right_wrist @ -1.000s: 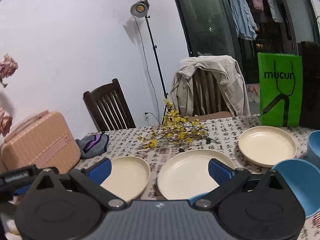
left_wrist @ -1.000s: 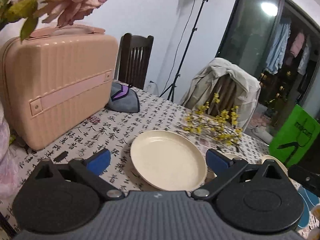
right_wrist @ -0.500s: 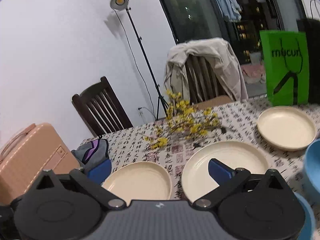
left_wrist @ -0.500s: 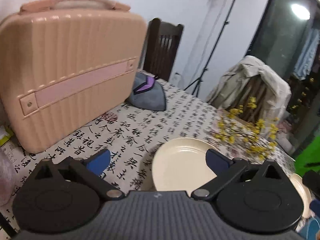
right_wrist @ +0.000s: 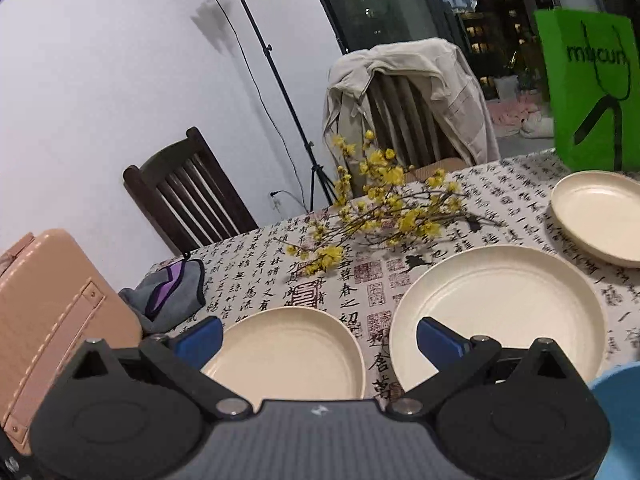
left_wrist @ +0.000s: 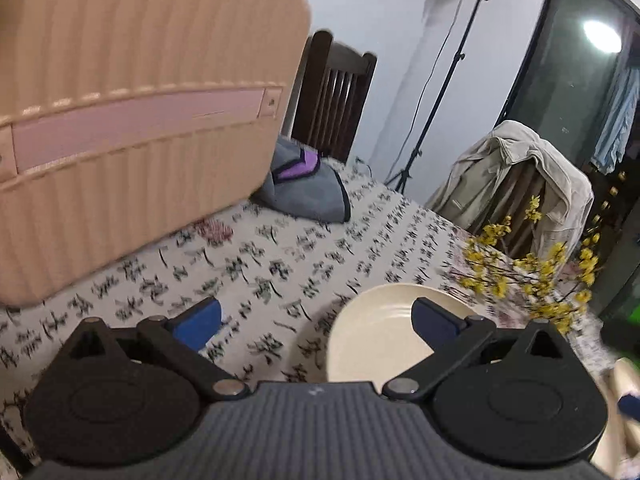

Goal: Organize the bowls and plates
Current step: 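Lower the right tool's open fingers onto the rim of a cream plate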

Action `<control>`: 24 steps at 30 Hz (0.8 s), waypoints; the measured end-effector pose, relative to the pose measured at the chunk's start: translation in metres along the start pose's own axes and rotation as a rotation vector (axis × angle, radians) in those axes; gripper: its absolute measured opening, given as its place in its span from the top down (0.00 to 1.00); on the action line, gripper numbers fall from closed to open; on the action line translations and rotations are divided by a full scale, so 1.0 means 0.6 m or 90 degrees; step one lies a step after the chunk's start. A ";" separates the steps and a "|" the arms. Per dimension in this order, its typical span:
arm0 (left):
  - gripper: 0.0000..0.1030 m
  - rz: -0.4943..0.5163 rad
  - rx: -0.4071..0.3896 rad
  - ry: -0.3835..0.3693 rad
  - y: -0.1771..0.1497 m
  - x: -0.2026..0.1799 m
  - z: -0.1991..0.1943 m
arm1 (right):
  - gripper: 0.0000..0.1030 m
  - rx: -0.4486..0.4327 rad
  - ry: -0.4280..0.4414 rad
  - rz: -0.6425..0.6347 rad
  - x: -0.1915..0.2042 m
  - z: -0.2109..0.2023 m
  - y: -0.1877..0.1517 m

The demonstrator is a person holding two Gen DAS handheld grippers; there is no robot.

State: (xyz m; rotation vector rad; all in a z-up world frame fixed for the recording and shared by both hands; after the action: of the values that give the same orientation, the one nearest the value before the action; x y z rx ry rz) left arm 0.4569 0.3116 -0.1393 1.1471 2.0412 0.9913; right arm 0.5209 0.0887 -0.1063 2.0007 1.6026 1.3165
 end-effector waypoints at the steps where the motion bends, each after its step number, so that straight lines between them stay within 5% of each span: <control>1: 0.00 0.009 -0.007 0.007 -0.001 -0.002 0.000 | 0.00 -0.004 0.007 -0.001 -0.001 0.006 0.001; 10: 0.00 0.035 -0.033 0.021 -0.013 -0.017 -0.001 | 0.01 0.018 -0.015 -0.004 -0.024 0.054 -0.013; 24: 0.00 0.011 0.031 0.015 -0.041 -0.006 0.040 | 0.29 0.016 -0.059 -0.112 -0.022 0.107 -0.061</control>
State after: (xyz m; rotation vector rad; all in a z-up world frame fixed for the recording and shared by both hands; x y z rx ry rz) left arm 0.4665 0.3072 -0.1725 1.1854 2.0873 0.9722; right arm 0.5469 0.1111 -0.1732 1.8575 1.7153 1.1280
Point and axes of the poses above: each gripper's, at about its wrist camera, not at the fingertips, and z roughly the way its jaws point, x to its left, y to its top, the point moved 7 cm from there along z, roughly the way its jaws point, and after that the axes turned 10 degrees about z, right-handed, at the moved point
